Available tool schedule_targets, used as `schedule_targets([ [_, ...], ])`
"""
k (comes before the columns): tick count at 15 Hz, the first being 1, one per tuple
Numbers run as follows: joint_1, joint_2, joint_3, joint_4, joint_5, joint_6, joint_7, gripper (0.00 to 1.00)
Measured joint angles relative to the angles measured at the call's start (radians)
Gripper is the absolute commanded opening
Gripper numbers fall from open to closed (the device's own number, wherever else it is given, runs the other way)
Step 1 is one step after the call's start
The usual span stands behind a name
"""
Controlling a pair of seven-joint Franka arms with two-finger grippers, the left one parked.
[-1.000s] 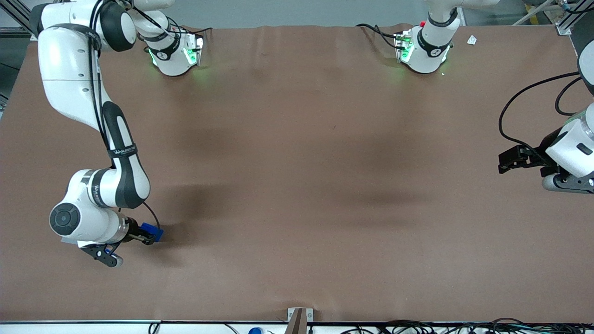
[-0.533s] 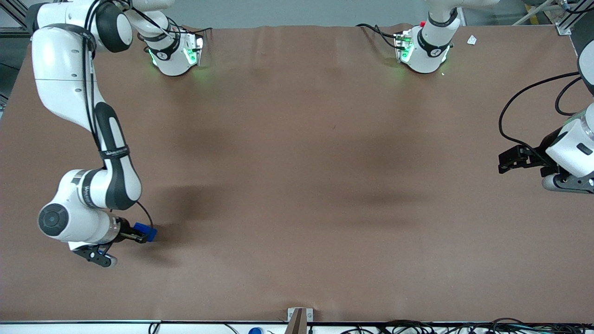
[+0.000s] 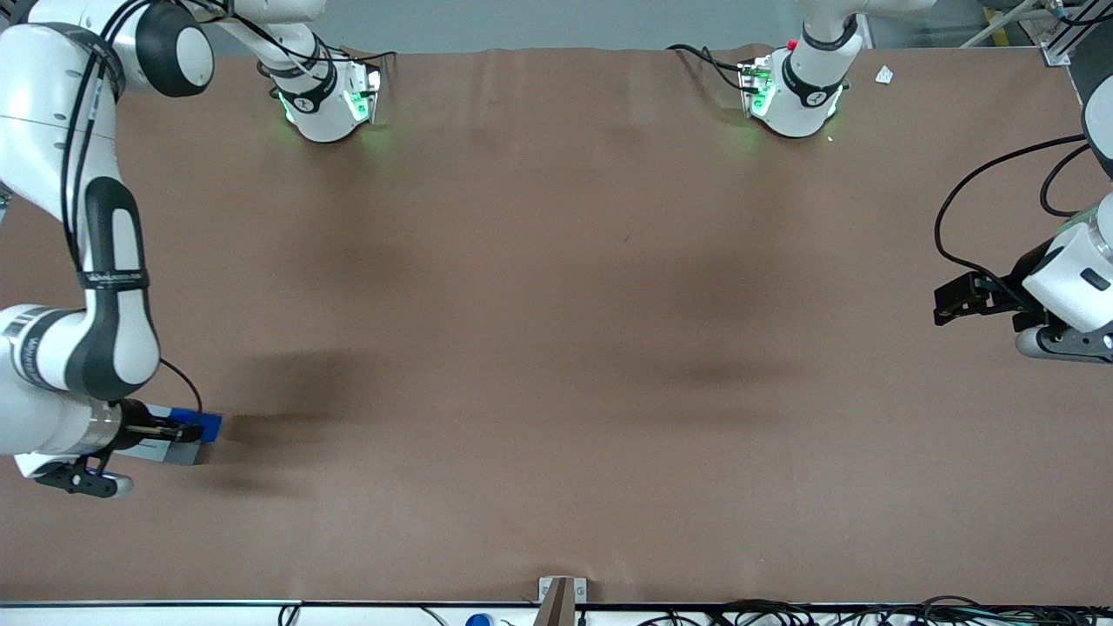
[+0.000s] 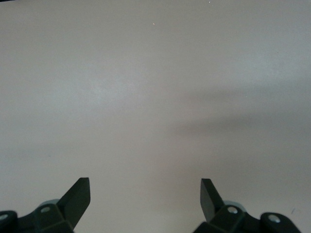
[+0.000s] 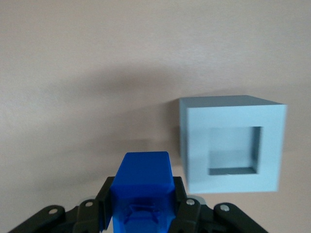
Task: Insert blue part into gray base with right arm
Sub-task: 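Carry the blue block over to the gray base's opening, then lower the blue block into the gray base's square opening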
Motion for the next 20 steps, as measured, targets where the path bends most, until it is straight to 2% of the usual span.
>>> schedule_targets([
  [4,-0.048,-0.003,0.001,0.029,0.005,-0.040,-0.062,0.00],
  [8,-0.053,-0.003,0.002,0.071,0.005,-0.090,-0.078,0.00],
  [14,-0.090,-0.003,-0.004,0.075,0.004,-0.041,-0.236,0.00],
  [20,-0.103,0.014,-0.007,0.074,0.004,0.030,-0.246,0.00],
])
